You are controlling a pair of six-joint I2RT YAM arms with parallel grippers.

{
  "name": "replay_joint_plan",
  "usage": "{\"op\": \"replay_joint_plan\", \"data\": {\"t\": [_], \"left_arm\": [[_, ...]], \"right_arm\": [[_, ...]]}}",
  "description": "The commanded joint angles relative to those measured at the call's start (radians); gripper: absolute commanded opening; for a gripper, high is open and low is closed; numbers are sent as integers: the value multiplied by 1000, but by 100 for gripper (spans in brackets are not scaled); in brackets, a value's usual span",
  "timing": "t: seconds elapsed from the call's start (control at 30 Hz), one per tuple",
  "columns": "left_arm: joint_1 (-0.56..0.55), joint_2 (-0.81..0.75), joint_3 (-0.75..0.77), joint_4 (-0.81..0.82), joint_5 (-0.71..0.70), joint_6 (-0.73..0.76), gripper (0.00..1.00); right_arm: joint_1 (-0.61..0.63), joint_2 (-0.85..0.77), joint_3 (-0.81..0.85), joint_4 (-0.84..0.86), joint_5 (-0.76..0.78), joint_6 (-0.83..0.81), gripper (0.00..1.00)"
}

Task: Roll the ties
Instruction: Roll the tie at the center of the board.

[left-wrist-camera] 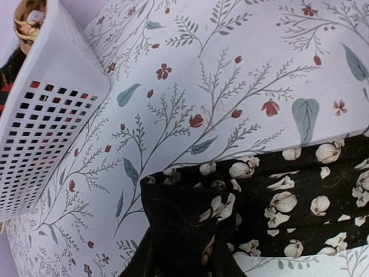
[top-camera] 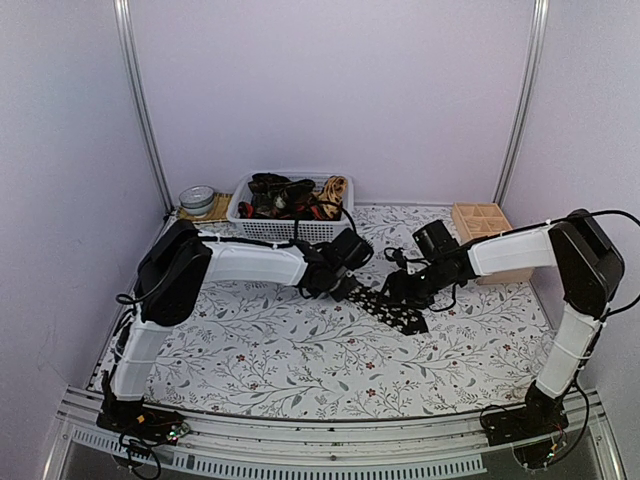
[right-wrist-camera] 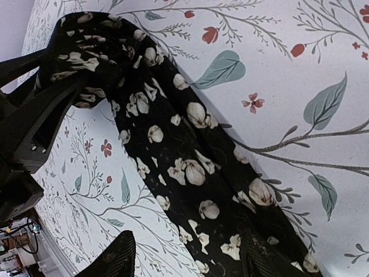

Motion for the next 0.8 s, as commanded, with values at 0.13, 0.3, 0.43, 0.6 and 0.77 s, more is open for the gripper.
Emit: {"op": "replay_joint_plan", "data": {"t": [0.13,0.3,0.43,0.6,0.77], "left_arm": [[-11,57,18,-2,-161,18,0],[-28,89,53,-15,-184,19,0],[-32,109,79,-32,-194,-3,0],[-30,97,72,-17,-160,-36,0],[6,36,6,39,-71,-91,0]], "right_arm": [[-13,-94,-39,12,-59,17,62],[-17,-67,-49,25,-68,21,61],[-16,-28,-56,34,-72,13,58],[-17,9,-73,42,-69,7,54],[-17,11,-73,22,-34,-3,53]]}}
